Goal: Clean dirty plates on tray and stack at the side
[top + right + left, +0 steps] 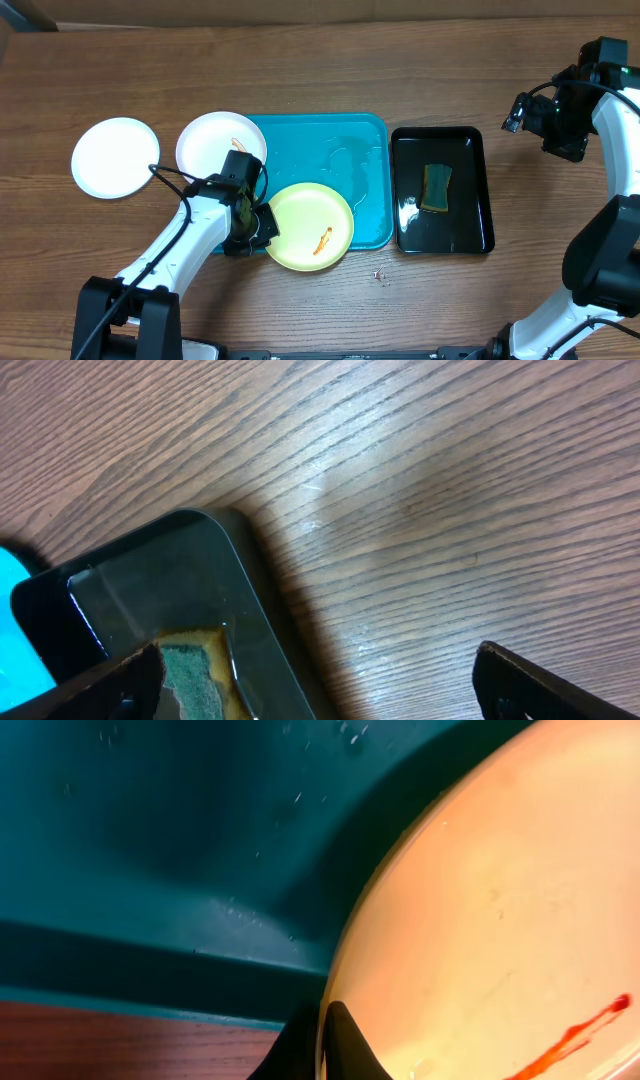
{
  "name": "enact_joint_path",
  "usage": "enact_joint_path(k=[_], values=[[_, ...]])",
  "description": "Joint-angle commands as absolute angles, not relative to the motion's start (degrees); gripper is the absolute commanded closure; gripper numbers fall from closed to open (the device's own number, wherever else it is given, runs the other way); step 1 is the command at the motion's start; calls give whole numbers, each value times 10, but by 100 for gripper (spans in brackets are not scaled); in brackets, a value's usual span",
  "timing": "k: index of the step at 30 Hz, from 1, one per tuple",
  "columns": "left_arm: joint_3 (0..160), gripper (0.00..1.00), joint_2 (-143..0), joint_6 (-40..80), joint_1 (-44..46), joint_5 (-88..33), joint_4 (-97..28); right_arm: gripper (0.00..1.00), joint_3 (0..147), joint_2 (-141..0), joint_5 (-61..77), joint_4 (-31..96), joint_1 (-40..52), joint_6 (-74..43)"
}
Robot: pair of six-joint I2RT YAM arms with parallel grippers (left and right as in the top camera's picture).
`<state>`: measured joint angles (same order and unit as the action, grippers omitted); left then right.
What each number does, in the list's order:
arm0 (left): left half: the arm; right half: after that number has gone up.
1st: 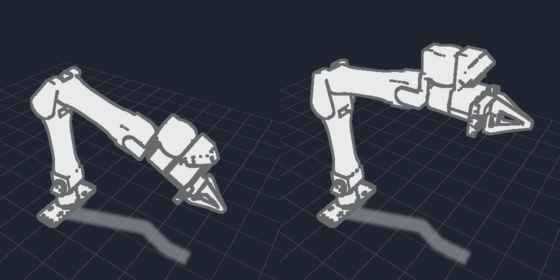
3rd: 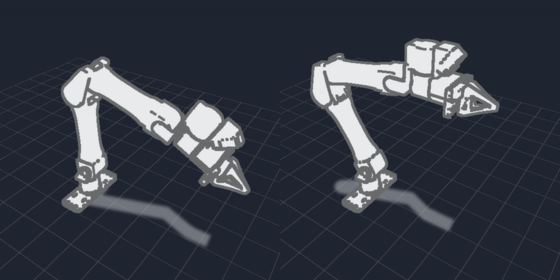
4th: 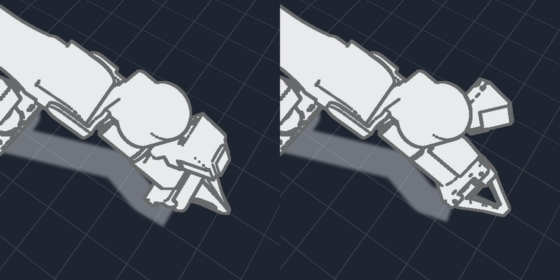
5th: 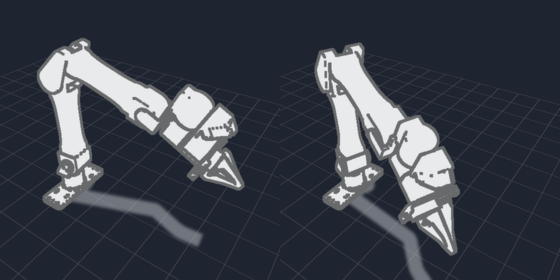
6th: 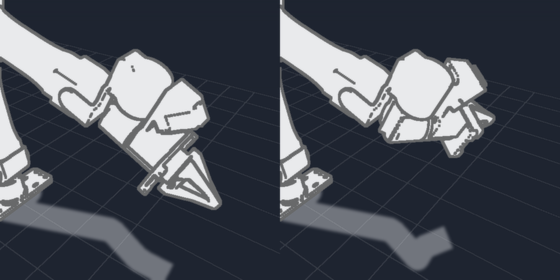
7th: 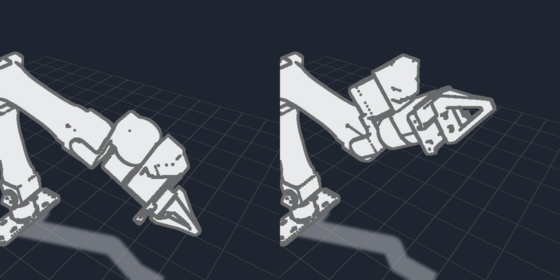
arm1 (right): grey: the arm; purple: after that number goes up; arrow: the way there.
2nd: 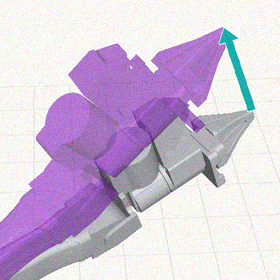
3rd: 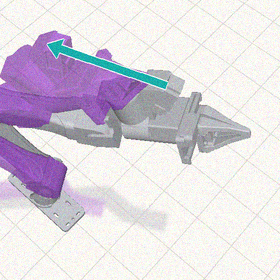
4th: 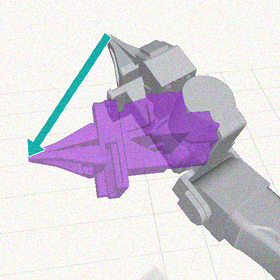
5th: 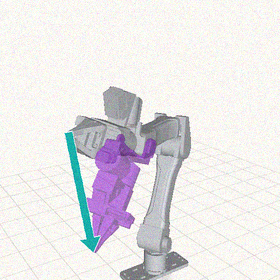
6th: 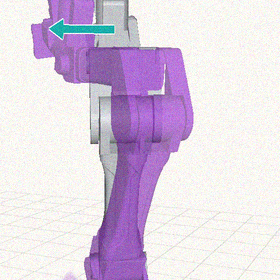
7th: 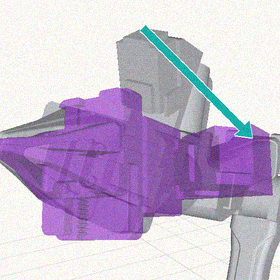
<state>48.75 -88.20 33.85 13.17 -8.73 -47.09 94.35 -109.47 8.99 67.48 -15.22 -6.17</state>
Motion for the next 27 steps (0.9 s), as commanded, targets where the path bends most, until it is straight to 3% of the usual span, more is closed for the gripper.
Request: enact_joint_path(k=[1, 13, 25, 27], values=[[529, 96, -885, 306, 135, -73, -457, 0, 953, -1086, 90, 673, -152, -61], [542, 96, -888, 272, 136, -30, -305, 0, 953, -1086, 90, 673, -152, -61], [541, 96, -951, 274, 173, -36, -306, 0, 953, -1086, 90, 674, -152, -61], [541, 90, -954, 274, 181, -37, -312, 0, 953, -1086, 90, 673, -152, -61]])
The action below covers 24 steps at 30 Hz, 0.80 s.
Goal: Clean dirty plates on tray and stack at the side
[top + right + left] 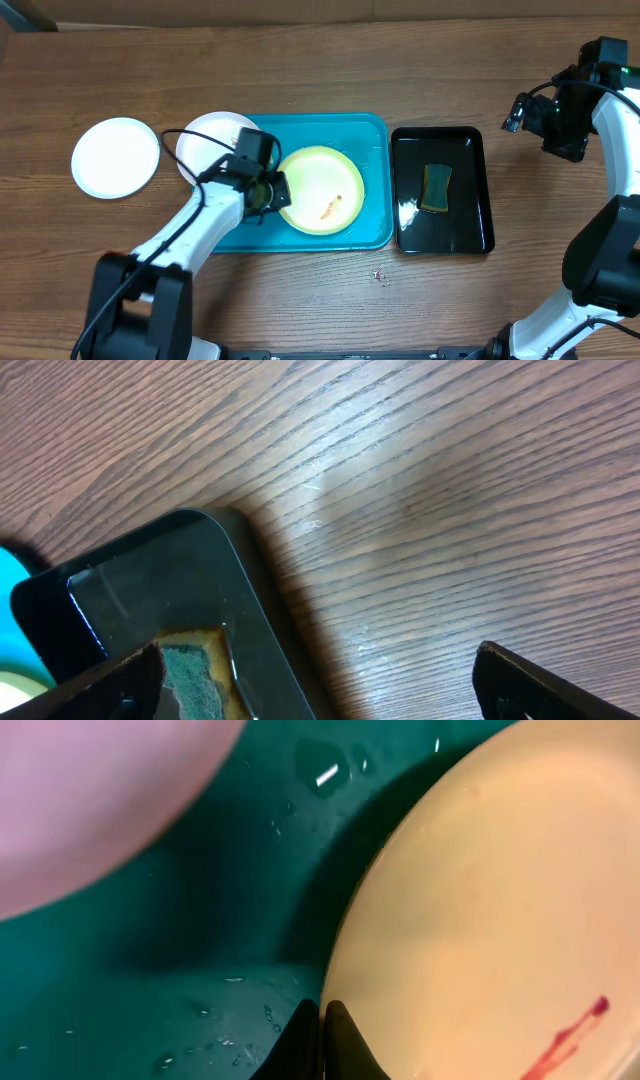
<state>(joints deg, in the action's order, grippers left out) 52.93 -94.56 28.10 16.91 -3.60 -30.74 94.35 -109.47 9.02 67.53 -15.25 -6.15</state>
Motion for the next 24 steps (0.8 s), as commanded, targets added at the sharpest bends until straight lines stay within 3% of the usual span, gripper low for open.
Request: enact_joint_path(k=[1, 2, 5, 9, 14, 21, 24], values=[[542, 81, -953, 271, 183, -36, -315, 0, 953, -1086, 90, 673, -152, -61], [544, 70, -950, 256, 183, -36, -316, 0, 953, -1086, 90, 674, -152, -61], [565, 55, -948, 204, 183, -36, -317, 0, 953, -1086, 90, 673, -152, -61], [618, 43, -948, 109, 183, -36, -328, 0, 953, -1086, 97, 661, -151, -62], [683, 42, -957, 44, 183, -27, -358, 0, 953, -1086, 206, 692, -151, -61], [707, 51, -1007, 2, 194, -21, -354, 0, 953, -1086, 237, 697, -151, -62], [707, 50, -1046, 2, 195, 2, -356, 3, 952, -1086, 236, 715, -151, -61]])
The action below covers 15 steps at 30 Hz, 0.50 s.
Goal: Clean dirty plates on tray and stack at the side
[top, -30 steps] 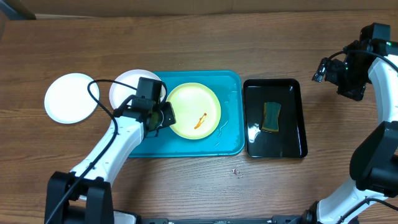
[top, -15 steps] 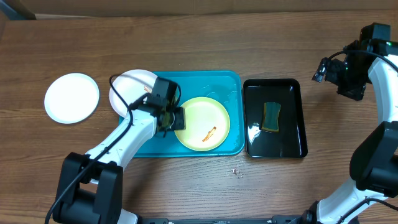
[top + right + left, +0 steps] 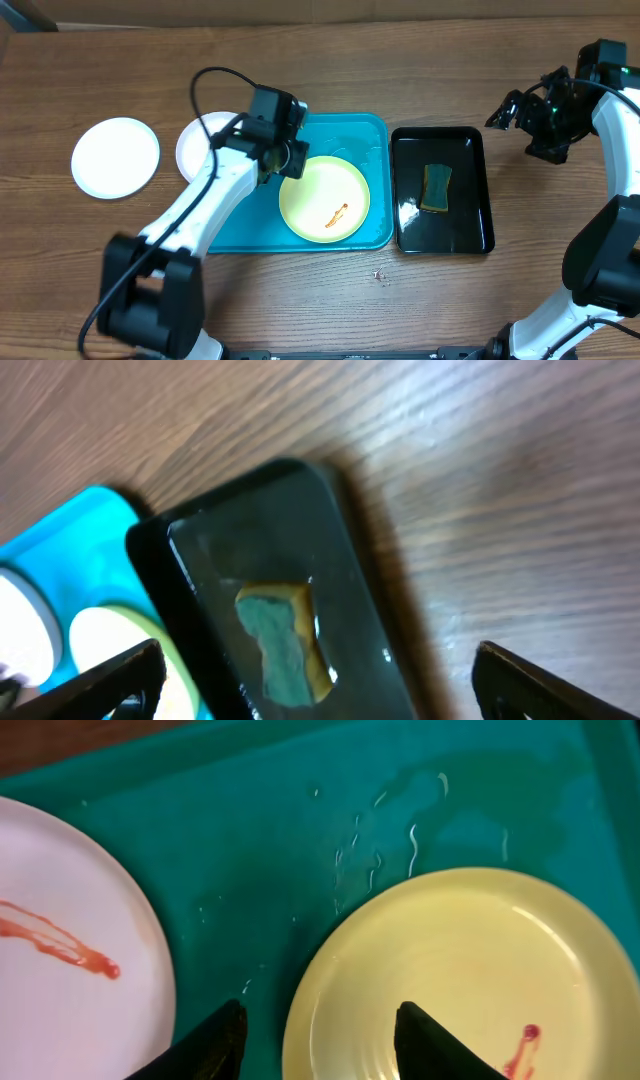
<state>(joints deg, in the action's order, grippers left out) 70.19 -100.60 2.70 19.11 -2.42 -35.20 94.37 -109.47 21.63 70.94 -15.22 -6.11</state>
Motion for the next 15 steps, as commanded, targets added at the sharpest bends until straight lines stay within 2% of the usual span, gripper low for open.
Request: enact_joint_path(k=[1, 5, 8, 9, 11, 12, 13, 15], values=[[707, 51, -1056, 2, 195, 4, -355, 4, 952, -1086, 236, 719, -151, -61], [707, 53, -1076, 2, 196, -3, -355, 6, 951, -1086, 223, 728, -151, -61], [706, 60, -1077, 3, 196, -34, -354, 16, 948, -1087, 200, 734, -151, -61], [706, 63, -1077, 4, 196, -40, -354, 18, 946, -1087, 190, 736, -151, -61], [705, 78, -1077, 4, 196, -41, -353, 18, 941, -1087, 173, 741, -151, -61], [705, 81, -1077, 5, 196, -41, -353, 18, 940, -1088, 166, 744, -151, -61], [705, 79, -1078, 9, 196, -41, -353, 18, 940, -1088, 161, 747, -151, -61], [704, 67, -1081, 13, 196, -40, -353, 18, 940, -1089, 155, 754, -151, -61]])
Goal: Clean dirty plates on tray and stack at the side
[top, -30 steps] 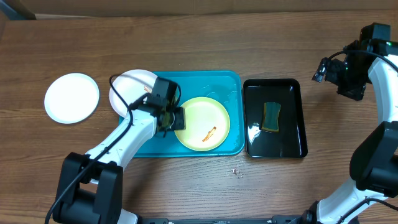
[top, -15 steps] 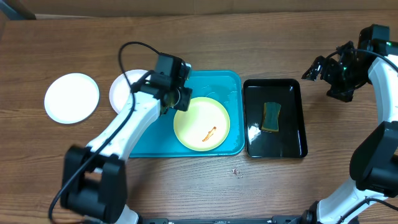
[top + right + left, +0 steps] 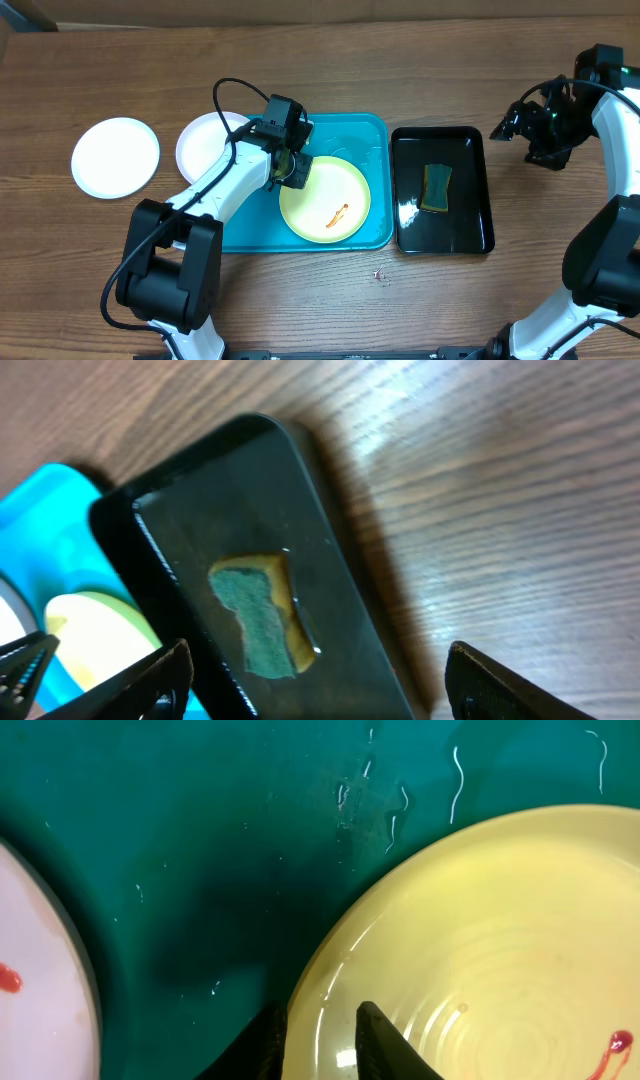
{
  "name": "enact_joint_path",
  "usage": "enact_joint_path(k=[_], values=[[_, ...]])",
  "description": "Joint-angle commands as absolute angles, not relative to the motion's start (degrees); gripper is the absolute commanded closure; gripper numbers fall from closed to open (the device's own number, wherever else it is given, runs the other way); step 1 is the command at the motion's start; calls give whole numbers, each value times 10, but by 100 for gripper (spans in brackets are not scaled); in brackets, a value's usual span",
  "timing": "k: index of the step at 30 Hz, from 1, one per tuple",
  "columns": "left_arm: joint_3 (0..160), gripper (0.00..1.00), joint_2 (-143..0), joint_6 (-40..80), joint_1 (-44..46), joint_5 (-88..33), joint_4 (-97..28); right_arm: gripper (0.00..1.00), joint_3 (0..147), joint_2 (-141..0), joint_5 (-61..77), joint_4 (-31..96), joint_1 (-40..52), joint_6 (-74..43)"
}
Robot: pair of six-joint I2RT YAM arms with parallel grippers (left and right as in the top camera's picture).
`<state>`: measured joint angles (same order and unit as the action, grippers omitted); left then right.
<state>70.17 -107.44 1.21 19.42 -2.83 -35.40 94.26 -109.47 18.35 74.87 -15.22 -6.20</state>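
Note:
A yellow plate (image 3: 335, 190) with a red sauce streak lies in the blue tray (image 3: 350, 135). My left gripper (image 3: 293, 168) is at its upper left rim. In the left wrist view the left gripper (image 3: 320, 1020) is open a little, one finger outside and one inside the yellow plate's (image 3: 500, 950) rim. A white plate (image 3: 205, 145) with a red smear rests on the tray's left edge and shows at the left as the white plate (image 3: 40, 1000). My right gripper (image 3: 530, 130) hangs wide open, high by the far right.
A clean white plate (image 3: 115, 157) lies on the table at the far left. A black tray (image 3: 460, 140) right of the blue one holds water and a green-yellow sponge (image 3: 437, 187). The right wrist view looks down on the sponge (image 3: 255, 615).
My left gripper has come down onto the yellow plate's rim and its fingers have narrowed around it. The right wrist view has shifted slightly over the black tray. The plates have not moved.
My left gripper was shut on the yellow plate's rim, the plate hanging over the blue tray's front edge. Then it held the plate further inside the tray. Then the plate lay flat, let go, with the gripper wide open above. Now the fingers straddle the rim.

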Motion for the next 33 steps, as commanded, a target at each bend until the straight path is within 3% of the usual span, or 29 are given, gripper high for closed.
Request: enact_joint_path(k=[1, 11, 14, 15, 23, 33], values=[[704, 66, -1084, 13, 196, -40, -353, 18, 940, -1089, 154, 756, -151, -61], [704, 71, -1118, 13, 196, -40, -351, 23, 940, -1089, 154, 775, -151, -61], [705, 85, -1125, 13, 195, -38, -351, 29, 940, -1089, 146, 775, -151, -61], [705, 96, -1125, 15, 195, -34, -351, 31, 940, -1089, 146, 777, -150, -62], [709, 96, -1124, 211, 194, -26, -423, 34, 922, -1089, 70, 798, -75, -96], [715, 87, -1124, 251, 190, -24, -466, 34, 798, -1089, 54, 736, 48, -123]])
